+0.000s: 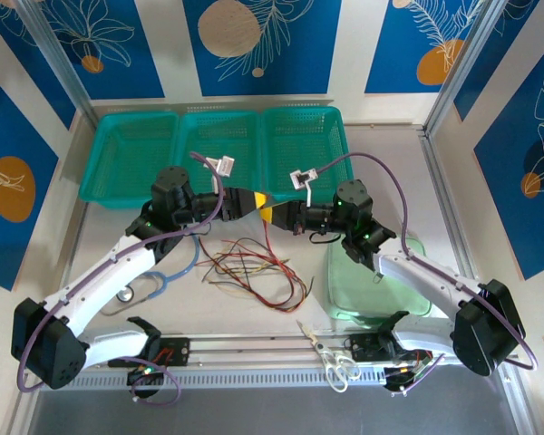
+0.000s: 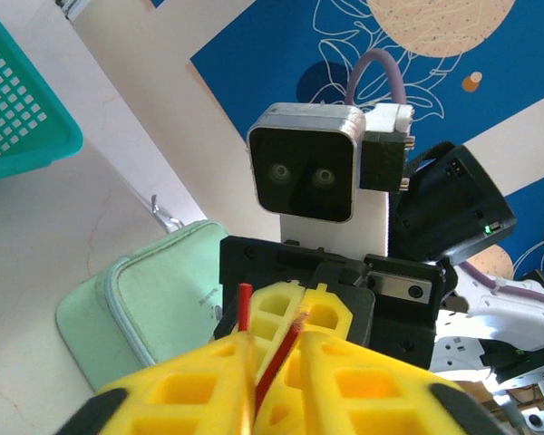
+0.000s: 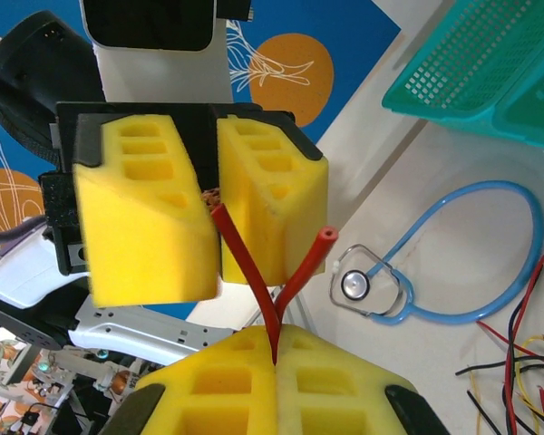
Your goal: Untangle the cables
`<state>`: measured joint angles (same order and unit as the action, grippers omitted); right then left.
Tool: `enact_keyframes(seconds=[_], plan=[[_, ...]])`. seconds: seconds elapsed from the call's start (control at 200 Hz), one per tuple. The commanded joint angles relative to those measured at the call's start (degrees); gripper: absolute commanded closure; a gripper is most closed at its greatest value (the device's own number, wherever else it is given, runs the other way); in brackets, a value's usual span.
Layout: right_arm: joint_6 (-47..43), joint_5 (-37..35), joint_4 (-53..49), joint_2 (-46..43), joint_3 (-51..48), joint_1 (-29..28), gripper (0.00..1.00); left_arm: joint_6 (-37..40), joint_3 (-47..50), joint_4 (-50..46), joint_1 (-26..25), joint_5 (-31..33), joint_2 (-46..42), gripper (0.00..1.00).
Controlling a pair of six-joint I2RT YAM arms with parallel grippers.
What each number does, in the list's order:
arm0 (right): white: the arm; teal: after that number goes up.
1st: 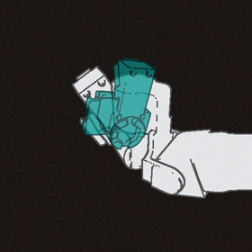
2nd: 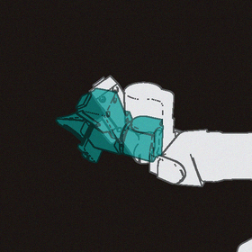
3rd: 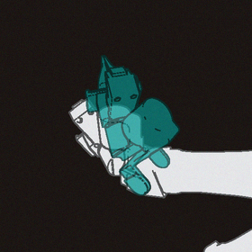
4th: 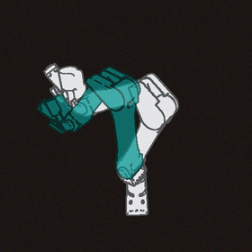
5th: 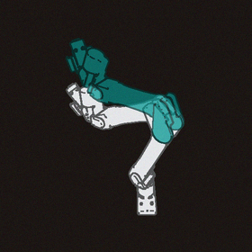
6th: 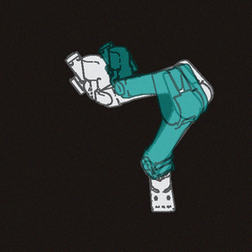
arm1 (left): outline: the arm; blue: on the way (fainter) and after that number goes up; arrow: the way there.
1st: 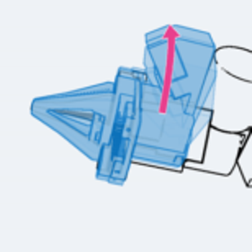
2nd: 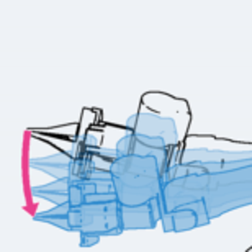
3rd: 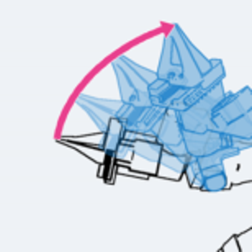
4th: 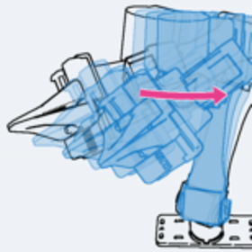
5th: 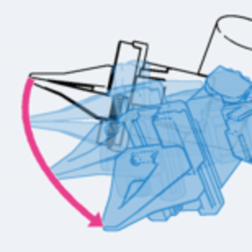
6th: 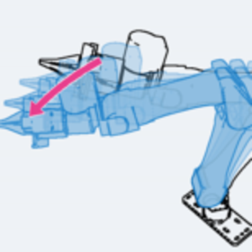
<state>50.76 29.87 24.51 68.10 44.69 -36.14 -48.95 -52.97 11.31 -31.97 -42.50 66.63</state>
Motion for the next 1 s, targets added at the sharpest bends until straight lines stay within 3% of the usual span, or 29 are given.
enact_keyframes(seconds=[0.0, 0.195, 0.26, 0.315, 0.38, 0.45, 0.505, 0.635, 0.8, 0.995], plan=[[-3.11, -0.48, -4.21, 0.25, 2.83, 0.02, 0.96, 1.02, -0.02, 1.19, -0.99, -1.05, 0.16, 0.84], [-4.74, -1.51, -6.72, -0.28, 3.23, -0.07, 0.96, 2.36, -0.64, -0.74, -0.99, 0.68, -0.22, 1.00], [-5.37, -1.68, -7.40, -0.60, 3.21, -0.07, 0.95, 2.62, -0.49, -0.94, -0.99, 1.18, -0.44, 1.00], [-6.04, -2.69, -8.34, -1.24, 3.06, -0.03, 0.78, 2.85, -0.38, -1.02, -0.96, 1.65, -0.61, 1.00], [-6.55, -2.83, -8.39, -2.36, 2.54, 0.14, 0.68, 3.07, -0.29, -1.19, -0.97, 2.20, -0.88, 1.00], [-5.92, -3.20, -7.76, -3.75, 1.73, 0.90, 0.43, 3.07, -0.29, -1.14, -0.95, 2.27, -0.90, 1.00], [-5.04, -3.73, -6.88, -4.95, 0.59, 1.78, 0.37, 3.07, -0.46, -1.05, -0.95, 2.26, -0.72, 1.00], [-3.01, -3.76, -5.60, -6.86, -1.04, 4.15, 0.37, 2.67, -0.49, -0.46, -0.94, 1.82, -0.37, 1.00], [-2.04, -4.03, -5.00, -6.77, -0.79, 4.85, 0.54, 2.63, -0.64, -0.67, -0.97, 1.55, -0.44, 1.00], [-0.96, -2.80, -2.57, -4.21, 0.55, 4.46, 0.60, 2.48, -0.30, -0.42, -0.92, 1.46, -0.53, 1.00]])
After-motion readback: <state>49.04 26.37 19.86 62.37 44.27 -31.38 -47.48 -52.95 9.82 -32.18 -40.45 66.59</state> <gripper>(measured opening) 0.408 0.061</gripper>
